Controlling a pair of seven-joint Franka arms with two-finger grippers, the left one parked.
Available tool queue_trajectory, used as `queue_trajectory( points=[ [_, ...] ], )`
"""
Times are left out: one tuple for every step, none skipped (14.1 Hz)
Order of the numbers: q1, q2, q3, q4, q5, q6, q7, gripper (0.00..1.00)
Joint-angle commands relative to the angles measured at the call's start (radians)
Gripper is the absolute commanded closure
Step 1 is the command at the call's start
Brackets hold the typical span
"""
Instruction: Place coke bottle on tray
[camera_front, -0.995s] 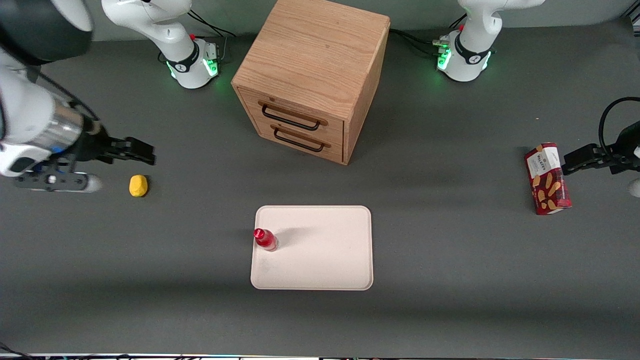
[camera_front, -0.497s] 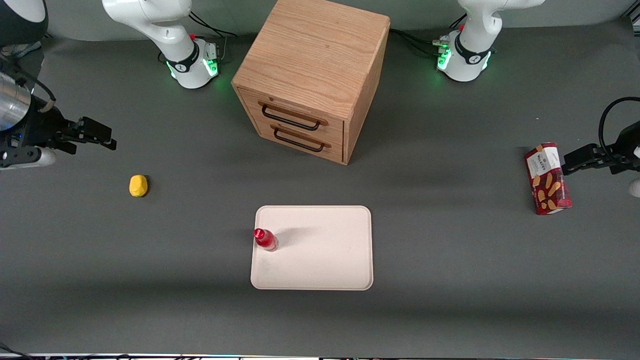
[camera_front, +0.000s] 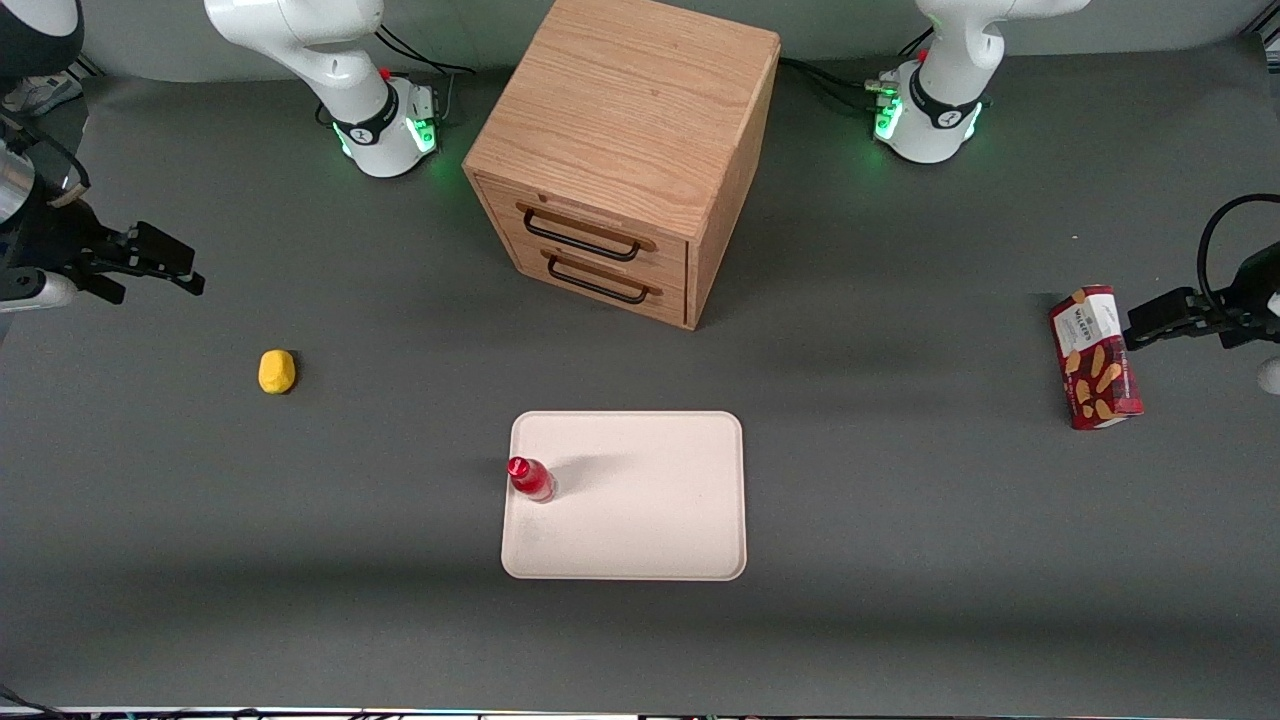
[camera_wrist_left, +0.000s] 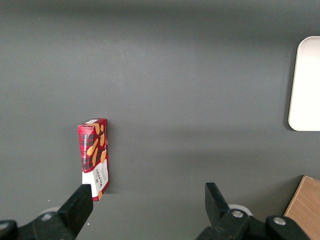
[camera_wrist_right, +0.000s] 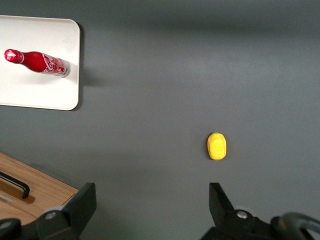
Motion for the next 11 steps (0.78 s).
queue_trajectory(
  points=[
    [-0.031, 0.041, 0.006, 0.035, -0.012, 0.019, -0.029, 0.0],
    [-0.03, 0.058, 0.006, 0.06, -0.012, 0.019, -0.025, 0.0],
    [-0.03, 0.065, 0.006, 0.072, -0.014, 0.019, -0.02, 0.0],
    [-0.028, 0.065, 0.006, 0.072, -0.02, 0.019, -0.02, 0.0],
    [-0.028, 0.065, 0.006, 0.074, -0.035, 0.021, -0.02, 0.0],
    [-0.025, 0.065, 0.007, 0.072, -0.046, 0.021, -0.018, 0.0],
    [-0.025, 0.064, 0.007, 0.072, -0.048, 0.019, -0.017, 0.0],
    [-0.025, 0.064, 0.007, 0.071, -0.048, 0.013, -0.008, 0.0],
    [-0.025, 0.062, 0.007, 0.069, -0.045, 0.007, 0.009, 0.0],
    [-0.025, 0.061, 0.007, 0.07, -0.042, 0.007, 0.012, 0.0],
    [-0.025, 0.061, 0.009, 0.071, -0.04, 0.004, 0.012, 0.0]
  ],
)
